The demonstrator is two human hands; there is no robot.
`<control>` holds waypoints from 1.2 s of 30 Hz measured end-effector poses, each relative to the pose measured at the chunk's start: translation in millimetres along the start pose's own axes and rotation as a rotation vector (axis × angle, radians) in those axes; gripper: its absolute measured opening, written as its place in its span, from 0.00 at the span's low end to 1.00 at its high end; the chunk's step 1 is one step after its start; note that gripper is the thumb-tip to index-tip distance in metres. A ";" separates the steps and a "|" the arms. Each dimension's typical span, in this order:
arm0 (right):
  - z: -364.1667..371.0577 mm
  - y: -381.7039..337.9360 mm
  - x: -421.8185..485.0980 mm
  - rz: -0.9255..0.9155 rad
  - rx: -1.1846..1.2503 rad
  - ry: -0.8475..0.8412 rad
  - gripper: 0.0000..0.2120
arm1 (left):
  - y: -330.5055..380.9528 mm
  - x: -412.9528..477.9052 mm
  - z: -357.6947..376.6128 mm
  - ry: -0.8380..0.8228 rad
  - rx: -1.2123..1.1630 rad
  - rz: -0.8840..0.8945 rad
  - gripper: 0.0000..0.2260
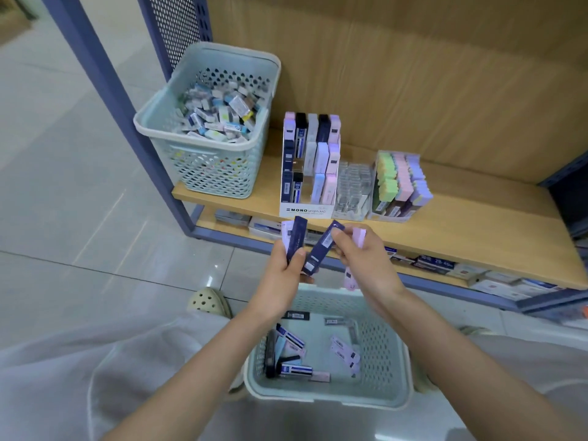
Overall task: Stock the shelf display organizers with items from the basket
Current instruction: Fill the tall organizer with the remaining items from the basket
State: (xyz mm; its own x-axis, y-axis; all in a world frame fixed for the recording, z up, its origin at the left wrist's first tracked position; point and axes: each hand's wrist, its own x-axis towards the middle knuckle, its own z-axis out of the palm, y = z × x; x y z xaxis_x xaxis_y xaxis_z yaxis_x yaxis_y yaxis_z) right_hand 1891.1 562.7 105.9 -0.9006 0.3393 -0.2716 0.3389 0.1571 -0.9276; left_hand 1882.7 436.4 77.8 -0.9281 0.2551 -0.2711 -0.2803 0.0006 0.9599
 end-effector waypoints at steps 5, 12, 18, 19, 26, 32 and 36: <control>13.7 -7.9 8.7 0.006 0.317 0.142 0.08 | 6.5 1.1 2.9 0.014 -0.193 -0.035 0.05; 38.1 -17.0 13.9 0.121 0.599 0.138 0.09 | 8.3 6.5 2.1 0.003 -0.179 -0.073 0.07; 43.6 -11.5 20.9 0.035 0.474 0.012 0.06 | 12.0 8.8 -8.2 0.047 -0.119 -0.072 0.09; 41.8 -10.7 24.3 0.020 0.448 0.021 0.05 | 14.1 9.1 -13.0 0.065 -0.083 -0.072 0.08; 23.3 -21.6 64.5 -0.132 0.287 0.162 0.05 | 31.8 26.4 -61.8 0.253 0.119 0.044 0.06; 31.2 -18.5 114.3 -0.262 -0.250 0.146 0.06 | 41.0 43.8 -83.7 0.334 0.139 0.094 0.06; 42.1 -18.6 130.6 -0.381 -0.435 0.076 0.06 | 38.1 52.4 -90.2 0.366 0.153 0.091 0.07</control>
State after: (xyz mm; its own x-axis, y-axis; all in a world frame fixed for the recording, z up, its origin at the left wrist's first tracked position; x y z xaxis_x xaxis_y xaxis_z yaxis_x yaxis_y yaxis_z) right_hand 1755.8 565.1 76.9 -0.9643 0.2472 0.0948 0.0899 0.6425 -0.7610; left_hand 1801.3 362.6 93.7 -0.9811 -0.1007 -0.1654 -0.1790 0.1449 0.9731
